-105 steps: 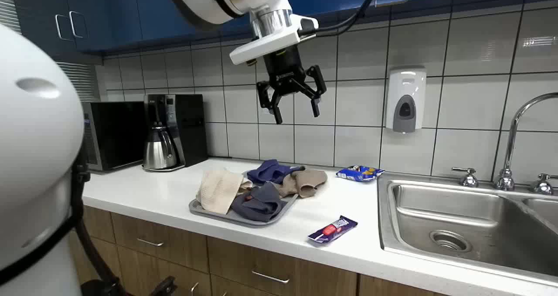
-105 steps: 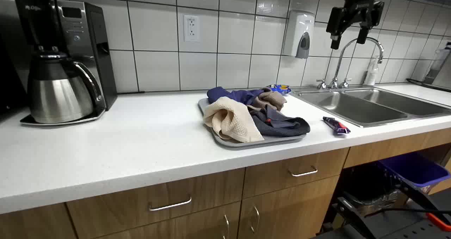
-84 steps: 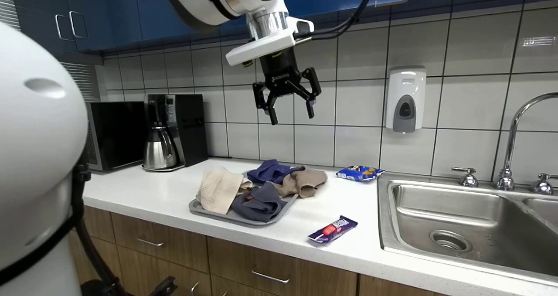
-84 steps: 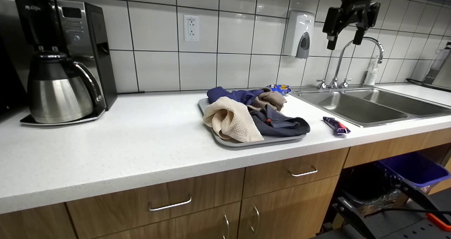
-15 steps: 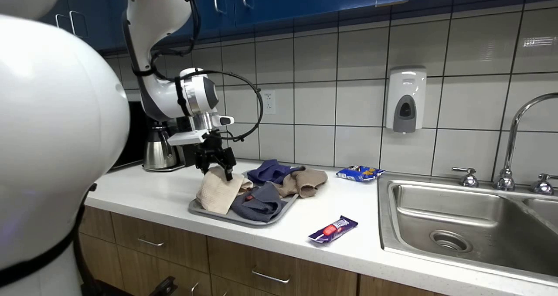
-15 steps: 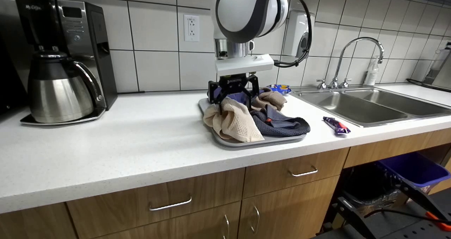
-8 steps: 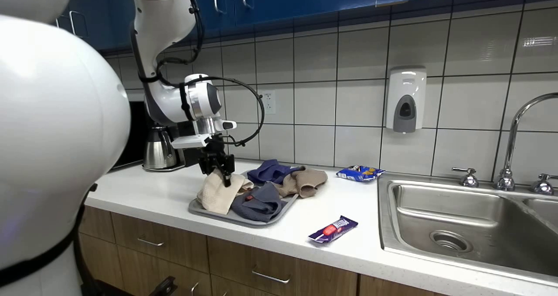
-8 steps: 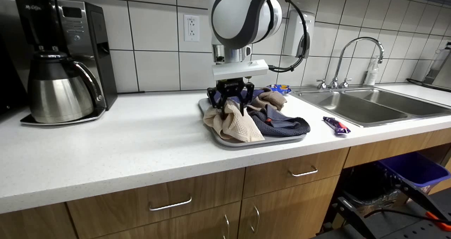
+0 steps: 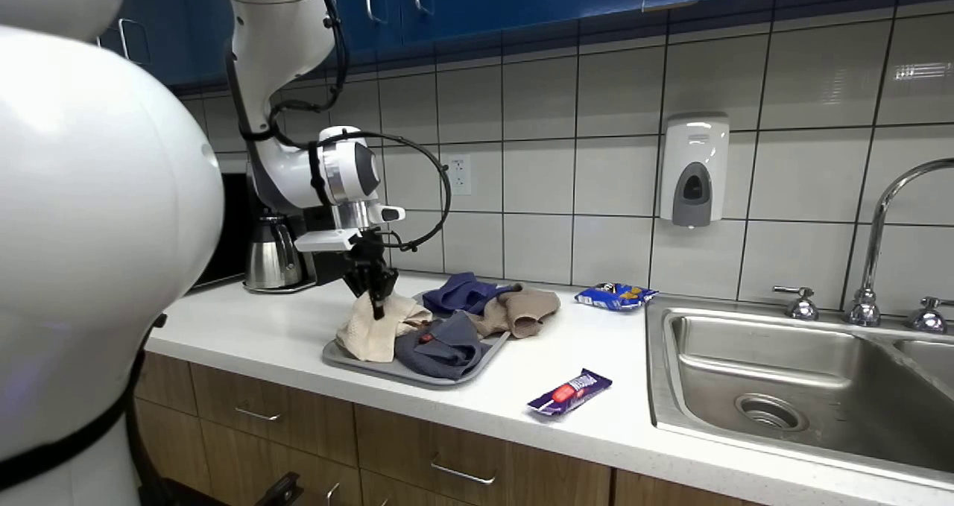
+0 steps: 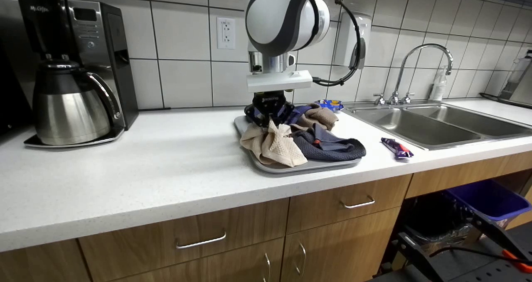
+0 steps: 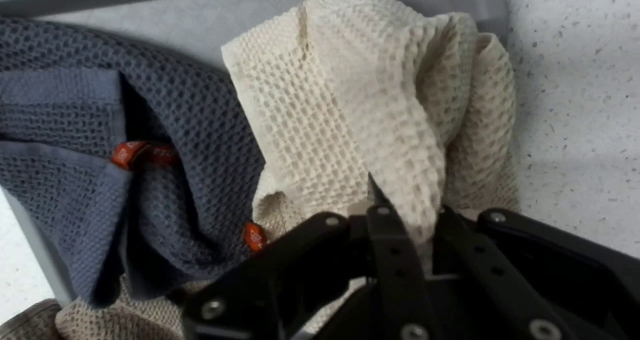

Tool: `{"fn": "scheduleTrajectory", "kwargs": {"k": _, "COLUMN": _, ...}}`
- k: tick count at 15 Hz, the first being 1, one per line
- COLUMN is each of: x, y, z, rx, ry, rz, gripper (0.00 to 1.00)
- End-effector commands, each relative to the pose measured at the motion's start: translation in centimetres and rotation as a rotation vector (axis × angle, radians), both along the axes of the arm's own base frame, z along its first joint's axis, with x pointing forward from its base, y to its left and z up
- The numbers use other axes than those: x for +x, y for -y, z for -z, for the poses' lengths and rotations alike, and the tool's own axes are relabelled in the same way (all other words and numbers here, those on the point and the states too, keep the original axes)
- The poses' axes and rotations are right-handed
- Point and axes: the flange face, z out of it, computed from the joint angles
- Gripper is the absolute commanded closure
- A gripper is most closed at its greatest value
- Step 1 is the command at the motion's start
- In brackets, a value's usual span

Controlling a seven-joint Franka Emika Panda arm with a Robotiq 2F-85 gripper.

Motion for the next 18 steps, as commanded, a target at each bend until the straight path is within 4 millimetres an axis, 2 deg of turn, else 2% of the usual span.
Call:
{"fn": "scheduleTrajectory", "kwargs": {"k": 1, "x": -0.1, "y": 0.1, "z": -1.9, "rx": 0.001, "ry": 0.009, "rz": -0.002, "gripper": 0.99}}
{"fn": "scheduleTrajectory", "kwargs": {"k": 9, "x": -0.5, "y": -0.8, "z": -6.2, "rx": 0.016, "ry": 0.079, "rz": -0.038, "gripper": 0.99}}
{"fn": "scheduleTrajectory", "kwargs": {"k": 18, "x": -2.1, "y": -5.7, "z": -10.4, "rx": 0.044, "ry": 0.142, "rz": -0.177, "gripper": 0.99}}
